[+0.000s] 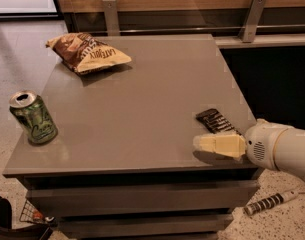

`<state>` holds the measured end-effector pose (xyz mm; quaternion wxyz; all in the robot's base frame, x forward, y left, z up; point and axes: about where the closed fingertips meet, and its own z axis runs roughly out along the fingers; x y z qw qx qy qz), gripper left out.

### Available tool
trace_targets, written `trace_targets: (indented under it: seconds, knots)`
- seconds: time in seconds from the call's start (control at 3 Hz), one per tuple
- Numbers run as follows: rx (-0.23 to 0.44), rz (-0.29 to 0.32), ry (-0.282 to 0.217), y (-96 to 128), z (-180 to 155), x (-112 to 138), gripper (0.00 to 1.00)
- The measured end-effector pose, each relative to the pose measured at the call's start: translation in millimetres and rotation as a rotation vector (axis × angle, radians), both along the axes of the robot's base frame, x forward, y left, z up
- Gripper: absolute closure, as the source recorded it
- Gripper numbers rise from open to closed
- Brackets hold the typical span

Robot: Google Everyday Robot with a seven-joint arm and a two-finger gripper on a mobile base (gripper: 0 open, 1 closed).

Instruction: Move rxbar chocolate near brown chip bag

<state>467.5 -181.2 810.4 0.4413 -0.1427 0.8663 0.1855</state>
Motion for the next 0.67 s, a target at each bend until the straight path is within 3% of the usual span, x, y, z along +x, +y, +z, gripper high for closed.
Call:
trace_targets:
  seconds: [0.33,0.67]
  knots:
    - [0.000,0.000,0.000,0.0,0.9,0.0,0.16]
    - [0.000,0.000,0.000,0.1,2.2,0.0,0.41]
